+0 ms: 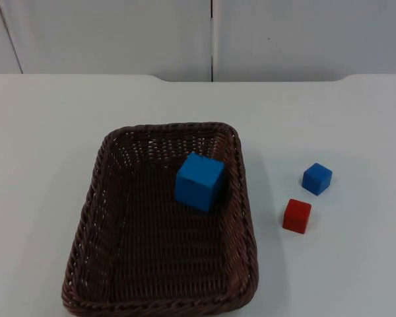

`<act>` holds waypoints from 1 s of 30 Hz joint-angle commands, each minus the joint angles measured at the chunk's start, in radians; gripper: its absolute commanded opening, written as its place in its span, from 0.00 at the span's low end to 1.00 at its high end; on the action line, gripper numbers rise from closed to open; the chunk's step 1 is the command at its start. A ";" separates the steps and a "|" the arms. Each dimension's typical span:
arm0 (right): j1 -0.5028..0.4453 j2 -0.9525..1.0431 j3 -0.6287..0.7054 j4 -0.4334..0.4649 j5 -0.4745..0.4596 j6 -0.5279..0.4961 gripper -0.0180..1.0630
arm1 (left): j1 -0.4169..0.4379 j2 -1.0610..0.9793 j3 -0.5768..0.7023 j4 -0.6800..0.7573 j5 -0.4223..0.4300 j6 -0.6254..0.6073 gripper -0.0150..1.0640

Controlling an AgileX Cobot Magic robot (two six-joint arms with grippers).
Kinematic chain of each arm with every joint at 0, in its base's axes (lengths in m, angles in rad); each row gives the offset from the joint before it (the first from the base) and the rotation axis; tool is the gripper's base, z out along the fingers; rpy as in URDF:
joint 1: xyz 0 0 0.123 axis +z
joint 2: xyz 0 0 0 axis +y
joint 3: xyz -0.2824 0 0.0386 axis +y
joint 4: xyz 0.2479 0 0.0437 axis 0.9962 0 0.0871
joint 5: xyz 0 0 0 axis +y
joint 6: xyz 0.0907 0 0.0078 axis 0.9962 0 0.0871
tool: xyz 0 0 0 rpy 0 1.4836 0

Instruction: Pick up the basket with the left hand and place the largest block into the basket with the right hand.

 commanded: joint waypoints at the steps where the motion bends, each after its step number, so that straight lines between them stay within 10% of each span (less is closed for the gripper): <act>1: -0.029 -0.003 0.003 -0.001 -0.002 -0.003 0.99 | -0.001 -0.002 0.006 -0.001 -0.010 0.000 0.99; 30: -0.714 -0.003 0.001 0.001 -0.004 -0.003 0.99 | -0.001 -0.002 0.006 -0.001 -0.010 0.000 0.99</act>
